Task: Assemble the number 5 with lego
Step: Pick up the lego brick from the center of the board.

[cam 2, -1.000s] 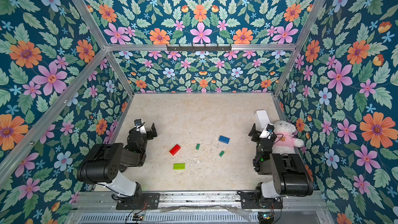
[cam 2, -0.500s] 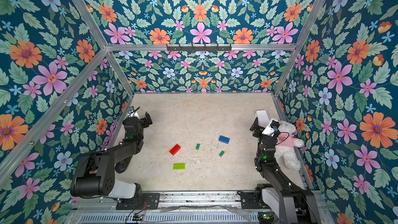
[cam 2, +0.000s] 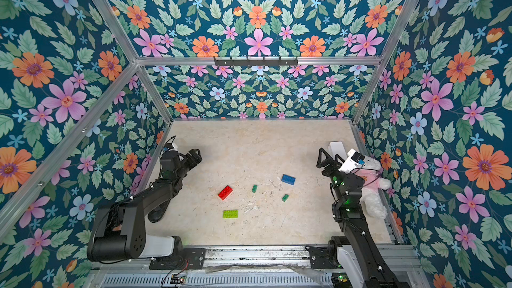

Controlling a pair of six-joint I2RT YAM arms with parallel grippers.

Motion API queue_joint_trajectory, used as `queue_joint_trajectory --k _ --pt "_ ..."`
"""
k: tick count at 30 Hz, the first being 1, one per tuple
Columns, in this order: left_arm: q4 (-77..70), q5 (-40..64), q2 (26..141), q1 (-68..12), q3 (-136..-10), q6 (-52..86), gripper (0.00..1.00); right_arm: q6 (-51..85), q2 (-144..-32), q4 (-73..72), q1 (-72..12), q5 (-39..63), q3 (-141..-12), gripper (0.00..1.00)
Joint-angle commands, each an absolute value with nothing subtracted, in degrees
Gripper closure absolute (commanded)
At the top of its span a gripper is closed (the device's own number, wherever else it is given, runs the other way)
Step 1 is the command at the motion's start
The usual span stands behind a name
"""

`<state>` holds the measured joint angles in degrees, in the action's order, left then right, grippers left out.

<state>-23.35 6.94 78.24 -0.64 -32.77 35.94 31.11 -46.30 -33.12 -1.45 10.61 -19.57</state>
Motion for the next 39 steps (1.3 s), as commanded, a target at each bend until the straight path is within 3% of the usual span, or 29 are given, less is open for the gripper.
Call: queue_joint_trajectory --k 1,8,12,19,34,39 --pt "-16.1 12.36 75.33 -1.68 -31.4 37.69 0.2 32.4 -49.45 -19.89 -3.98 14.38 -24.03 0.13" --pt "-9.47 17.35 67.33 -3.25 -23.75 40.62 0.32 32.3 -60.2 -5.19 -15.84 10.67 -33.05 0.35" --pt "-6.67 16.24 60.91 -7.2 -20.55 42.69 0.38 32.39 -64.59 -1.26 -25.42 4.32 -36.68 0.39" --pt "-3.27 16.49 51.9 -11.72 -15.63 46.11 0.49 33.81 -71.86 2.73 -34.45 1.29 -40.1 0.45" --pt "-13.56 13.41 44.47 -21.68 -4.64 56.93 0.51 35.3 -93.19 7.07 -47.89 1.72 -53.23 0.48" --pt "-17.64 12.84 43.69 -22.58 -2.05 58.46 0.5 35.32 -100.96 10.25 -50.08 3.11 -59.15 0.54"
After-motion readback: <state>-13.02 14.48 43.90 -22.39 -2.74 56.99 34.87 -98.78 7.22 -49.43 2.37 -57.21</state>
